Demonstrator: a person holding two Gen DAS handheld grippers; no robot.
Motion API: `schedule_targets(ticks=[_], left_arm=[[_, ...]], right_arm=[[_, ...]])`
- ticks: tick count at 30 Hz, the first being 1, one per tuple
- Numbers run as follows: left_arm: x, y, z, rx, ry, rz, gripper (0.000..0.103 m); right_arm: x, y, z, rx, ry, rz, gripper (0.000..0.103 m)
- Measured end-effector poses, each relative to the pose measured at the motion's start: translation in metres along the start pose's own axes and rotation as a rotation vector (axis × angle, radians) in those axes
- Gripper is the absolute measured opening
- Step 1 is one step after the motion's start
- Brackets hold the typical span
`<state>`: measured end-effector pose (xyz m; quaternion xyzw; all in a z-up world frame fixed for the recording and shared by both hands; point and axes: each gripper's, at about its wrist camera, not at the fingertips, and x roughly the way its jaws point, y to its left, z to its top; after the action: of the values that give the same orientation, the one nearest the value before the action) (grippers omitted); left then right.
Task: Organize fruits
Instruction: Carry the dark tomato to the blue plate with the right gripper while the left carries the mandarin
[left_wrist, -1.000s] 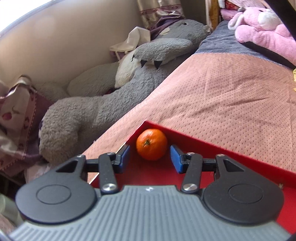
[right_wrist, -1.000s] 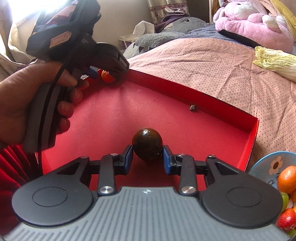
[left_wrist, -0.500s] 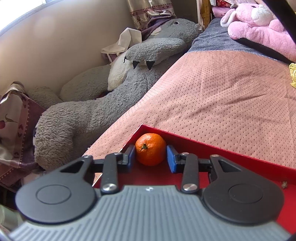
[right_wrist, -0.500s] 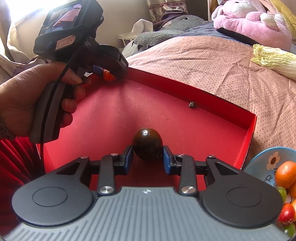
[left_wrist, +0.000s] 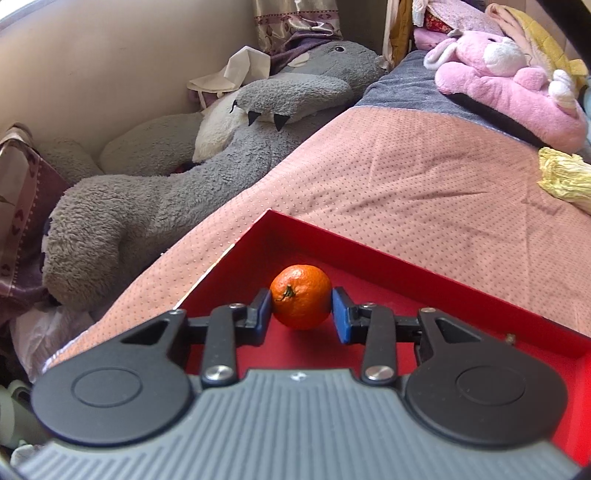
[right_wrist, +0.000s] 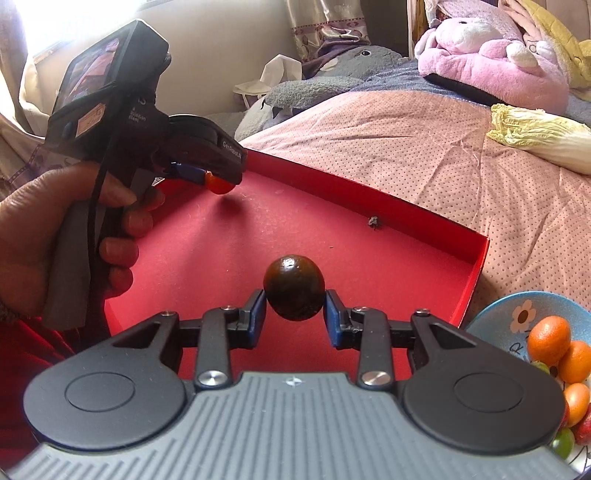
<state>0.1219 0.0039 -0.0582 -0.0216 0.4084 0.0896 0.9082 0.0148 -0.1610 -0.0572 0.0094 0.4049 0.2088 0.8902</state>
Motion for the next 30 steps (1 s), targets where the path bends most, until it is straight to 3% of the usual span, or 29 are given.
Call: schedule_targets(ticks=[30], left_arm=[[-0.075, -0.026, -0.058, 0.101, -0.093, -0.121, 0.039]], right_arm=[[-0.062, 0.020, -0.021, -0.038, -0.057, -0.065, 0.039]])
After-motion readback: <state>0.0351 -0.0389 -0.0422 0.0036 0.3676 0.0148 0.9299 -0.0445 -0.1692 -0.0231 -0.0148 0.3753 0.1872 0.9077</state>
